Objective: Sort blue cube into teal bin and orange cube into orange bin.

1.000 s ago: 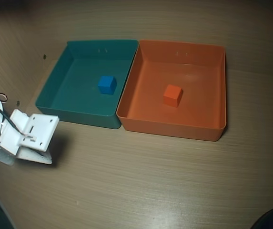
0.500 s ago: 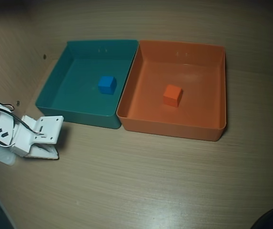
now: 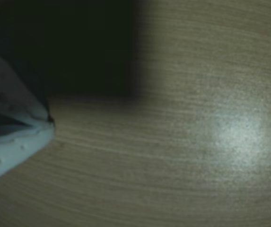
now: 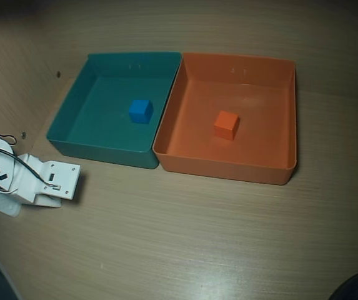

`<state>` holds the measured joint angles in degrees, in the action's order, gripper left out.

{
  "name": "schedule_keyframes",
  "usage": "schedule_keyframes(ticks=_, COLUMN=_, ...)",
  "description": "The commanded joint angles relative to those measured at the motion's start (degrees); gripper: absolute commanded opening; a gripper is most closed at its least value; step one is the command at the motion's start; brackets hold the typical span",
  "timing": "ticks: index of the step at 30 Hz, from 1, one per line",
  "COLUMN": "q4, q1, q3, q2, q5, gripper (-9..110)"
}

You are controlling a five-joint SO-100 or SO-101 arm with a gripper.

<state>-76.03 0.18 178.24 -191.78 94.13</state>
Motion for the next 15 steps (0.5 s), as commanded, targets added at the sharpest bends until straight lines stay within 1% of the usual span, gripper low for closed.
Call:
schedule_keyframes(ticks=1, q4=-1.1, q1=0.0, q3=3.6, q2=-0.5, q5=-1.4, gripper=-4)
schedule_keyframes(ticks=5, q4=-1.6, q1=0.0, q3=3.6, q2=-0.4, q5=-3.4, gripper=-4)
schedule_keyframes(ticks=15, q4=-1.6, q1=-0.3, q3=3.6, q2=-0.4, q5=-3.5, gripper=-4)
